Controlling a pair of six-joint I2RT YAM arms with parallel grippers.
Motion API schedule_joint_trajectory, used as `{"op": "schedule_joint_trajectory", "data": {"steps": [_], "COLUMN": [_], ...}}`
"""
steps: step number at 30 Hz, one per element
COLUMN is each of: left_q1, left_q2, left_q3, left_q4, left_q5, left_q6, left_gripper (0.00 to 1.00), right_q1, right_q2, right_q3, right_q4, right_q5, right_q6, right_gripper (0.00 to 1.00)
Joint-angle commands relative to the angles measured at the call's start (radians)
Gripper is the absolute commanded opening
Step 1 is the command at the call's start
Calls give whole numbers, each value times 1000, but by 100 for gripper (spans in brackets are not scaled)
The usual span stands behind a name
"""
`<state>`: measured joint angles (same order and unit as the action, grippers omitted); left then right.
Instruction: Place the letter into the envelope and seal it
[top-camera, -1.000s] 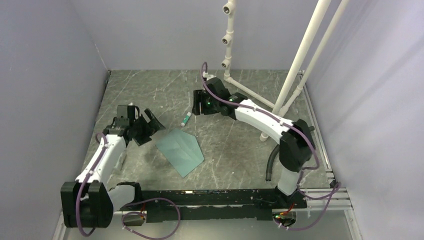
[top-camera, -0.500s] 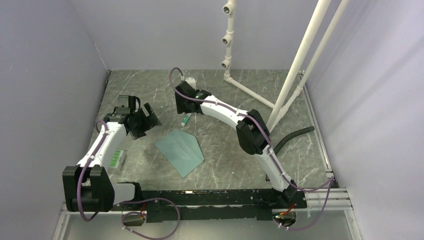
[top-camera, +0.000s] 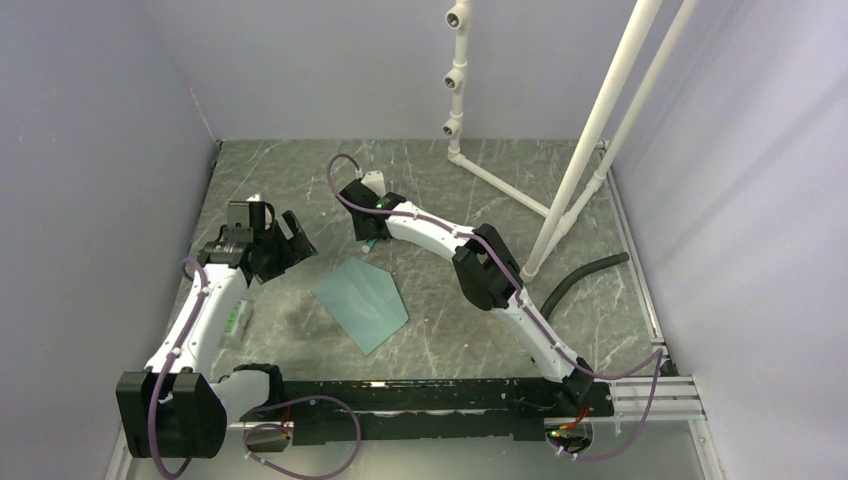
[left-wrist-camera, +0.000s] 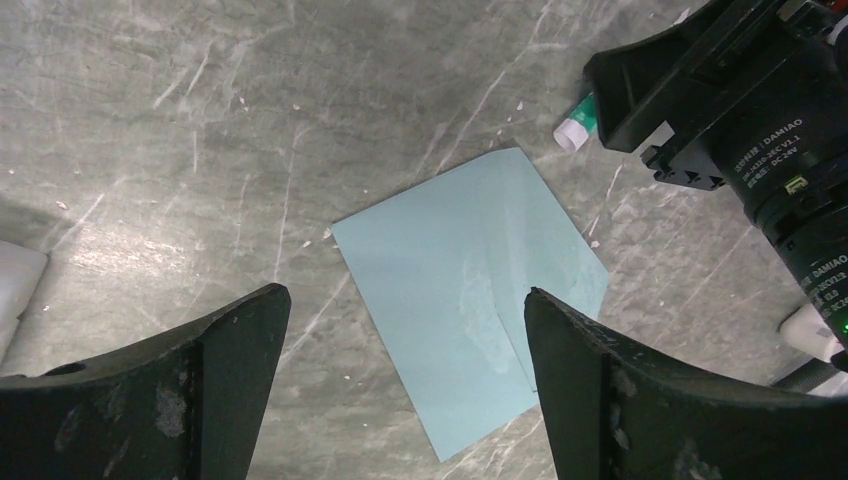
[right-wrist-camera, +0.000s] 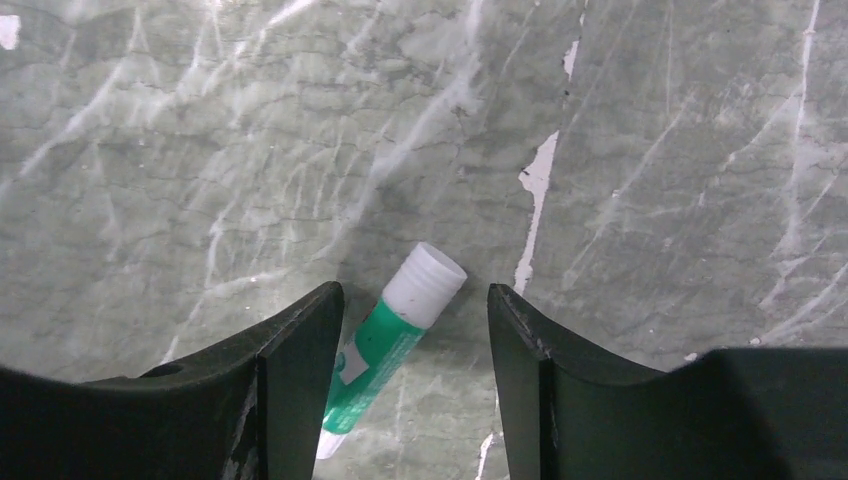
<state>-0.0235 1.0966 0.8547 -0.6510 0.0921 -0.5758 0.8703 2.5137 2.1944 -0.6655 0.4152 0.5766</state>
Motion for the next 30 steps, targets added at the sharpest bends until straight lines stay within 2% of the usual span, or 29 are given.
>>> {"op": "schedule_joint_trajectory", "data": {"steps": [1,7,13,17,24,30], "left_q1": [-3,-2,-2,-2,-3,-3], "left_q2": [3,0,5,6,64,72], "left_q3": [-2,-11,-11,-9,26,31], "left_q4": [32,41,49,63,178,473], "left_q5": [-23,2,17,53,341,668], "left_q6": [26,41,39,38,61,-65], "left_gripper": [93,93,93,93,93,91], "right_q1": [-4,-6,-25,-23,-26,-63], "right_q2": [4,-3,6,-41,-317,-536], "right_q3": [39,29,26,16,-184,-375], "right_q4": [-30,-53,-83,-61,193,396], "right_q5": [32,-6,-74,-76,-133,-269], "right_q6": [10,24,65,40,17,122], "right_gripper": [56,38,25,11,10,9]}}
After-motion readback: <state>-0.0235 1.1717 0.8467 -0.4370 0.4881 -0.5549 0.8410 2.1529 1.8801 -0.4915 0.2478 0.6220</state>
